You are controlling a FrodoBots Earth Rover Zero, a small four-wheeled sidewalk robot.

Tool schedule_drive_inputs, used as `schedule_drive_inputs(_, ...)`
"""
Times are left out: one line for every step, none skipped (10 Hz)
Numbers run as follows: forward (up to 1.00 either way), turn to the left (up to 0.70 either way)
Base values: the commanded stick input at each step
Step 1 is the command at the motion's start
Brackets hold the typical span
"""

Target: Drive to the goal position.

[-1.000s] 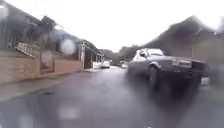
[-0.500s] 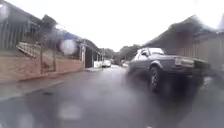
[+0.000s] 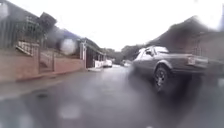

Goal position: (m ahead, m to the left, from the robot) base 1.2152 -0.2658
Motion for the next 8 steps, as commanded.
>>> schedule_drive_inputs(0.7, 0.0)
schedule_drive_inputs(0.7, 0.0)
schedule_drive_inputs(0.7, 0.0)
schedule_drive_inputs(0.7, 0.0)
schedule_drive_inputs(0.7, 0.0)
schedule_drive_inputs(0.7, 0.0)
schedule_drive_inputs(0.7, 0.0)
schedule_drive_inputs(0.7, 0.0)
